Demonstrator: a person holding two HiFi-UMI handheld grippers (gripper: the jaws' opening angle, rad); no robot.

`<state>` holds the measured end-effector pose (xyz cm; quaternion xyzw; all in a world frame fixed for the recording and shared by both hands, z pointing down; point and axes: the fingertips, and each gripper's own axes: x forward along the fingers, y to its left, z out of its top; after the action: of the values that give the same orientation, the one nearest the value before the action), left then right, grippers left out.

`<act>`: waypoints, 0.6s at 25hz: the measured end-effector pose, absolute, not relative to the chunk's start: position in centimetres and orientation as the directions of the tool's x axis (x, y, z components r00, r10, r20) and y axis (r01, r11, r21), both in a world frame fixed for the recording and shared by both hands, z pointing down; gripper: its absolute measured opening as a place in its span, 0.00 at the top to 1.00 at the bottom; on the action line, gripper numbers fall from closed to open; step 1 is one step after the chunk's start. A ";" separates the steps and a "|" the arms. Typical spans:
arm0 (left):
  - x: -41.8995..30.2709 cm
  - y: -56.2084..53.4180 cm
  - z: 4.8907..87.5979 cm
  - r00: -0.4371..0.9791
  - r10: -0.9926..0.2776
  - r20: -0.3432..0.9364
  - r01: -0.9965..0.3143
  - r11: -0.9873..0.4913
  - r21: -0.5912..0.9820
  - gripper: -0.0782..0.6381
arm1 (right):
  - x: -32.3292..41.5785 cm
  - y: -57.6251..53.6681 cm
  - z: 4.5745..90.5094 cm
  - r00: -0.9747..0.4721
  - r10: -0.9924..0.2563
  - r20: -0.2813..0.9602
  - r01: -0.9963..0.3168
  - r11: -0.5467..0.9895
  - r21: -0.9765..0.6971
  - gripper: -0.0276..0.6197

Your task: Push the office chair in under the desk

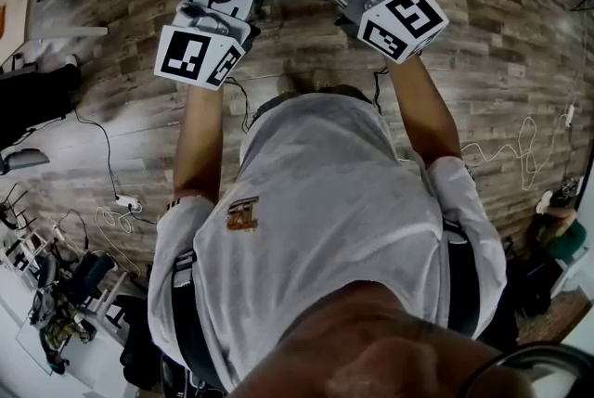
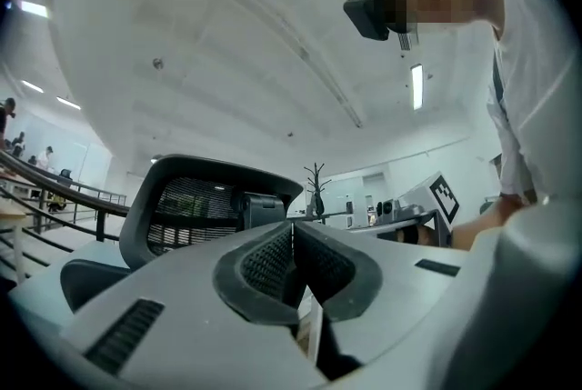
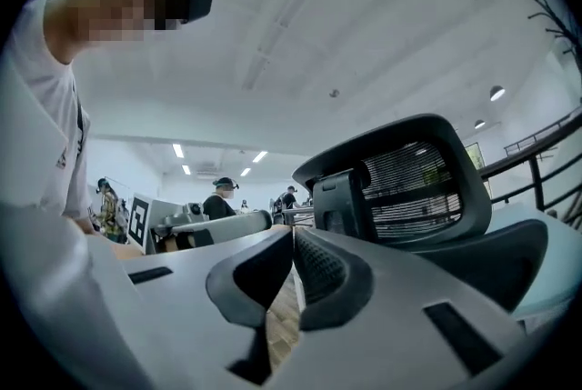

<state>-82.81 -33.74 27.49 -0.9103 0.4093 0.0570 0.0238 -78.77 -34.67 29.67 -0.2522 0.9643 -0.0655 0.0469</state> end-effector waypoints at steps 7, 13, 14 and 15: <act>-82.0 -33.0 27.4 0.660 -0.741 -0.122 -0.746 -0.666 0.012 0.87 | -79.4 -33.3 29.0 -0.882 -0.461 -0.095 -0.444 0.882 -0.157 0.91; -82.1 -32.8 27.4 0.657 -0.744 -0.125 -0.749 -0.663 0.011 0.87 | -79.9 -32.7 29.1 -0.891 -0.446 -0.090 -0.430 0.890 -0.153 0.91; -82.2 -32.7 27.3 0.656 -0.744 -0.126 -0.749 -0.663 0.012 0.87 | -79.9 -32.7 29.0 -0.891 -0.445 -0.090 -0.429 0.890 -0.151 0.91; -82.3 -32.6 27.3 0.656 -0.744 -0.128 -0.748 -0.663 0.014 0.87 | -79.9 -32.6 28.9 -0.891 -0.445 -0.090 -0.429 0.890 -0.151 0.91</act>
<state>-82.25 -32.62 27.28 -0.9098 0.4100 0.0611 0.0201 -79.90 -32.61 28.92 -0.2253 0.9703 -0.0635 0.0609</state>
